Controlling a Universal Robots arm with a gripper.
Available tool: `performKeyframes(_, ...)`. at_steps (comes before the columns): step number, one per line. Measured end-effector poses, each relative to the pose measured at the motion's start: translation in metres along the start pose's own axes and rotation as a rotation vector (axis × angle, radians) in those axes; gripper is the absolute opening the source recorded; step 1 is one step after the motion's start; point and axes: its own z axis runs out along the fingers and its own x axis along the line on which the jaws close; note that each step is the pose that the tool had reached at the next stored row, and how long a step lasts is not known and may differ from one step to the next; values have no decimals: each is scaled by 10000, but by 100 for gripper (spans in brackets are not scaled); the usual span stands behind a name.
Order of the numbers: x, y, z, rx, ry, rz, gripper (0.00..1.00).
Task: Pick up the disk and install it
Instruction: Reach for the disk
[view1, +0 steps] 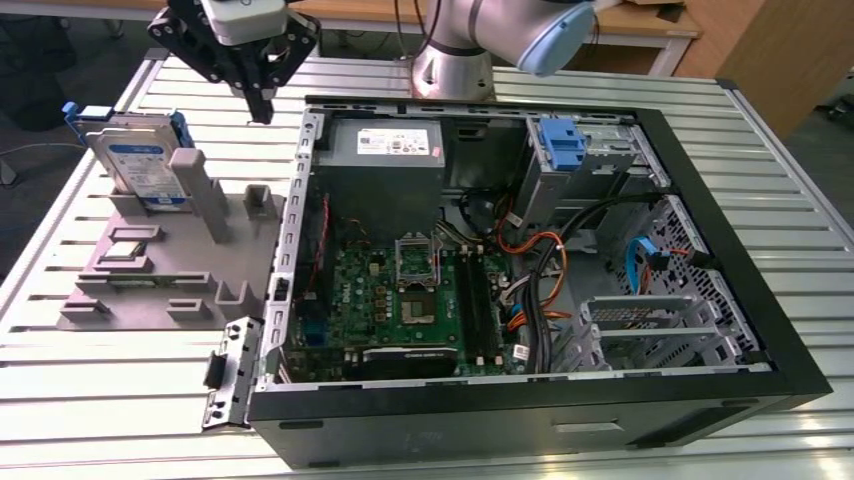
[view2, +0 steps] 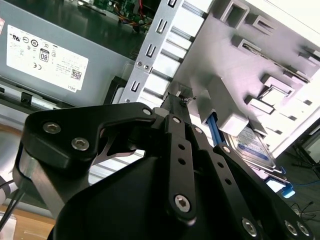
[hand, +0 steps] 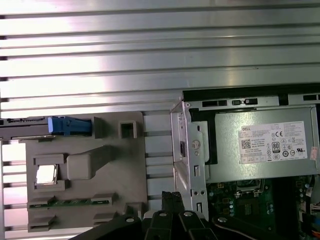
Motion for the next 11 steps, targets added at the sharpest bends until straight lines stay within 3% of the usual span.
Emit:
performKeyframes(5,65,-5,0,0,-2,-1,11)
performKeyframes(11,91,-7,0,-1,-2,-2,11)
